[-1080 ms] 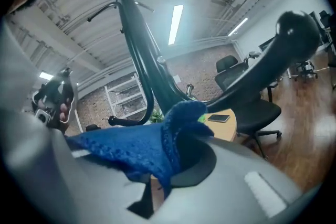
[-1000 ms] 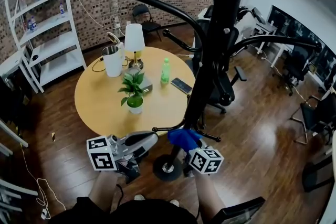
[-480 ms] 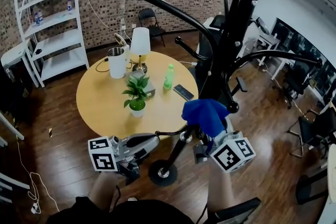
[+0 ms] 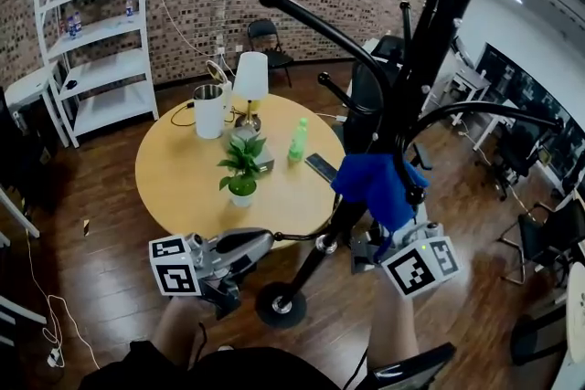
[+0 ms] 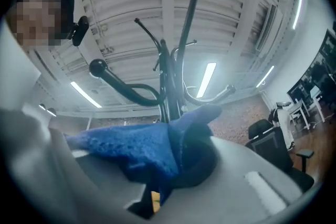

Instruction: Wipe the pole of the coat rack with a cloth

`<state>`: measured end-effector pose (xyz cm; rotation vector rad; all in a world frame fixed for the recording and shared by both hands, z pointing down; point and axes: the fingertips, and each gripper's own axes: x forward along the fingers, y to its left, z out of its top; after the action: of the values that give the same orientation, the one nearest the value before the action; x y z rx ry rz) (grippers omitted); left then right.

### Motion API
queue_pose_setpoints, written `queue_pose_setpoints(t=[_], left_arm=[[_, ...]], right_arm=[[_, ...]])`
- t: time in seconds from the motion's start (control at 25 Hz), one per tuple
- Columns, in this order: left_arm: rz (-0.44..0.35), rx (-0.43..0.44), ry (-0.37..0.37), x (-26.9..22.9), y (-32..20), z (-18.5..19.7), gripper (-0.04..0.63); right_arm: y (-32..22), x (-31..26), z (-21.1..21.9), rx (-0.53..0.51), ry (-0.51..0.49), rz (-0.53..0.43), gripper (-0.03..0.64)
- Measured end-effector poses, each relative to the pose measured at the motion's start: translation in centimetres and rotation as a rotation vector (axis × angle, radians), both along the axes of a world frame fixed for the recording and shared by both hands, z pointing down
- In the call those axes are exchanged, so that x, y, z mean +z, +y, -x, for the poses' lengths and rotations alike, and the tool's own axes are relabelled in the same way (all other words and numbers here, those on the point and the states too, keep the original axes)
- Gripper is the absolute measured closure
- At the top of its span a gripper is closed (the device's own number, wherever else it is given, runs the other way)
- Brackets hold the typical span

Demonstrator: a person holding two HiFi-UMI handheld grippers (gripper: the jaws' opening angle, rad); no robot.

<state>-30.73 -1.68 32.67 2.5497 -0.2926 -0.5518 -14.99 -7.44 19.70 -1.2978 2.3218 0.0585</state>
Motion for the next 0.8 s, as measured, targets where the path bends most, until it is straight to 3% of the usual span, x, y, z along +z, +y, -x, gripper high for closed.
queue_pose_setpoints(t=[0.64, 0.8], left_arm=[[0.051, 0.067, -0.064, 1.6, -0.1, -2.9, 0.592], [0.056, 0.065, -0.065, 1.8, -0.1, -3.0, 0.592]], right_arm=[[-0.8, 28.3, 1.0, 0.037, 0.116, 0.527, 0.592], [-1.0, 31.1, 1.0, 0.031, 0.076, 0.605, 0.592]])
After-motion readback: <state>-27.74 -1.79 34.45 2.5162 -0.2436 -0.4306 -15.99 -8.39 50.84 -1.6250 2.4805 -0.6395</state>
